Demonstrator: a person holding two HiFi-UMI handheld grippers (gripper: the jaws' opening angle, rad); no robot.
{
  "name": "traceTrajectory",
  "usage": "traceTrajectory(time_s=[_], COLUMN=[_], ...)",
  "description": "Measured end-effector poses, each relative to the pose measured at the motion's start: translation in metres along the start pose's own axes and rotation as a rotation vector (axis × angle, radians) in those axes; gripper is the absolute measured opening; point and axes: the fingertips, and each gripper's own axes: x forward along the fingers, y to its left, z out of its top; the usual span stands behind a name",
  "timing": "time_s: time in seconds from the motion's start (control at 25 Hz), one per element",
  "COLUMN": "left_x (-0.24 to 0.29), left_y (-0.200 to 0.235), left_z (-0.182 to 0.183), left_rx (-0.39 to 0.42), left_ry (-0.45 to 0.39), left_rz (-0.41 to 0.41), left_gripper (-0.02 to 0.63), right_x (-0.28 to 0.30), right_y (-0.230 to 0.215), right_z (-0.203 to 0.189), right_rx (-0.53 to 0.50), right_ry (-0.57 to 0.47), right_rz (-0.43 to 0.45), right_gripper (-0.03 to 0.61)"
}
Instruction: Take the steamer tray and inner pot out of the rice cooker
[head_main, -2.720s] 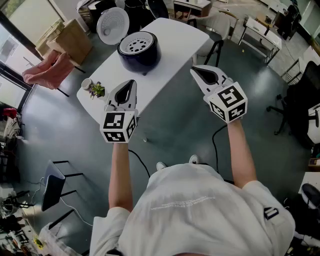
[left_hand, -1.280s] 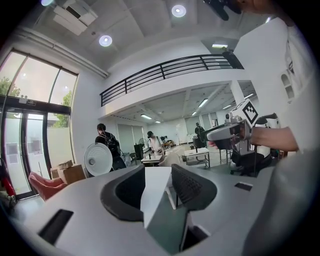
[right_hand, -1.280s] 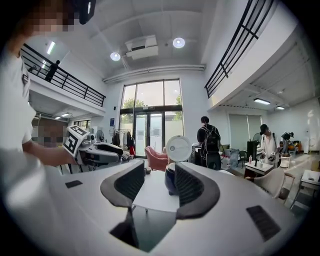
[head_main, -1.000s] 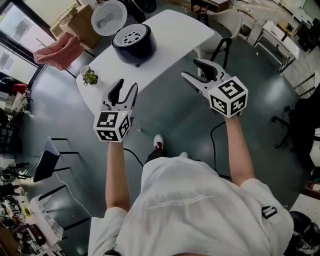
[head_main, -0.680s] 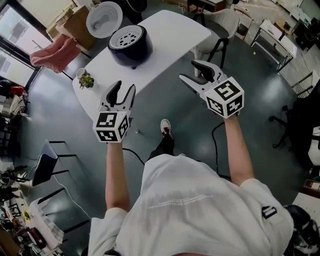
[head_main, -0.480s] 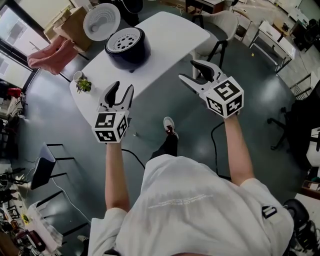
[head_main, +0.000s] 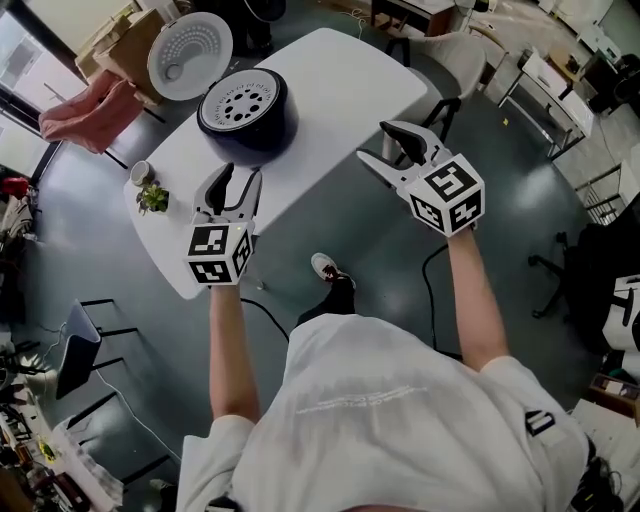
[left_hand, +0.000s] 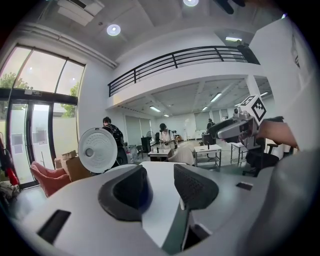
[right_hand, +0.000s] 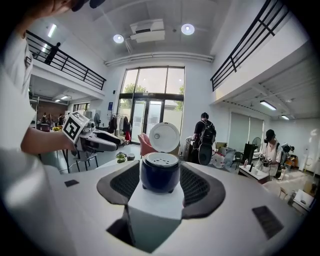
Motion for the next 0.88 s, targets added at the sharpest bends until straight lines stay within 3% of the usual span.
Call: traceTrajectory(time_s=[0.28,0.88], left_x=[0.070,0.158], left_y=[0.036,0.106], left_z=[0.007,-0.006], left_rx=[-0.016,-0.072], left_ry=[0.013,0.064], left_rz=[-0.001,-0.011], left_gripper=[0.209,0.209], right_x=[0.060,0.179], right_y=[-0.057,-0.113], right_z=[0.012,0.026], right_rx=[-0.002,-0.029], right_ry=[0.017,0.066], right_rz=[0.011,0.094], right_gripper=[0.267,0.256])
